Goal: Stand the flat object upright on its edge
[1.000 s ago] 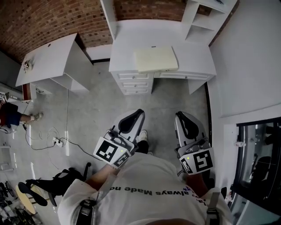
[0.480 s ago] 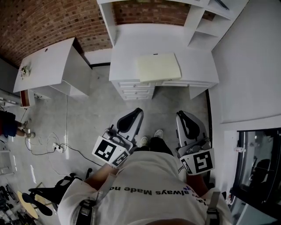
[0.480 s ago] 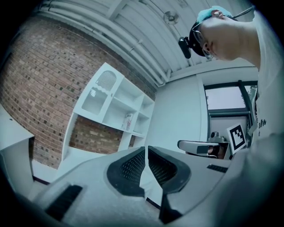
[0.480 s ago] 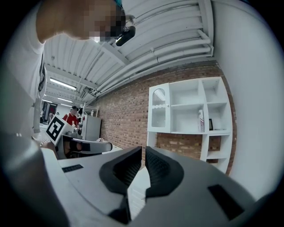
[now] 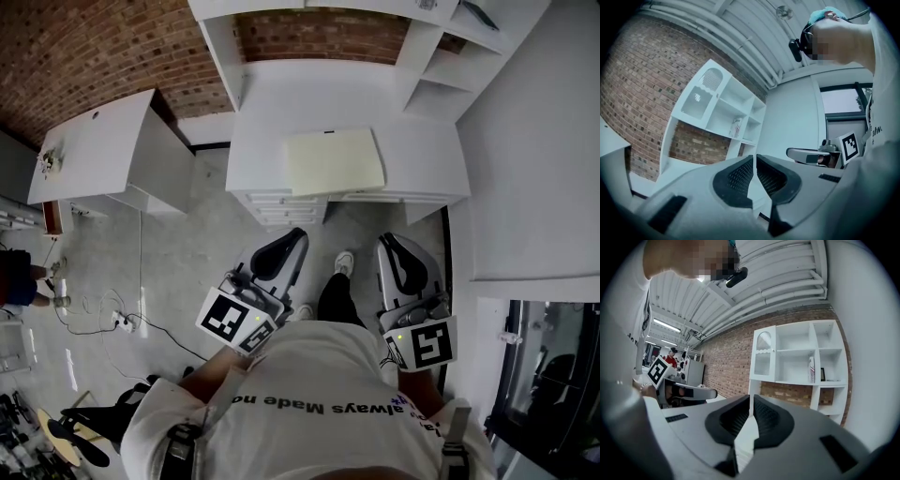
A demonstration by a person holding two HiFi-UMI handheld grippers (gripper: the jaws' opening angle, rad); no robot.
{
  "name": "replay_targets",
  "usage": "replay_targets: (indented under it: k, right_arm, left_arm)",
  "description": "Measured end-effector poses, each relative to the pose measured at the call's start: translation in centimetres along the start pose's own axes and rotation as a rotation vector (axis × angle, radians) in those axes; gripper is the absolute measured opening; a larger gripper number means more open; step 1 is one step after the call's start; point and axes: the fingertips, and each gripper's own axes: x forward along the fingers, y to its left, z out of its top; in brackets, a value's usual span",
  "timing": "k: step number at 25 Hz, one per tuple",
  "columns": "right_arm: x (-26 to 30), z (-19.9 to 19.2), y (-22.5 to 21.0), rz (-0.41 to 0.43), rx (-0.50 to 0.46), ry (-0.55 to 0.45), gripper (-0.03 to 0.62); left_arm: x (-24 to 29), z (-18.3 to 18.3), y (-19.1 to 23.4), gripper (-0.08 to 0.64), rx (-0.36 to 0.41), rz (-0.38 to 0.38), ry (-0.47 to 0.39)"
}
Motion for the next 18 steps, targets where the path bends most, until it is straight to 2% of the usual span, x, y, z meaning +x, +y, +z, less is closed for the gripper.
replay_targets:
  k: [18]
  right_arm:
    - [10.9,-1.4,-18.6,0.083,-0.006,-0.013,0.029]
  left_arm:
    - [20.7,1.4,5.0,0.028,0.027,0.063,-0.012]
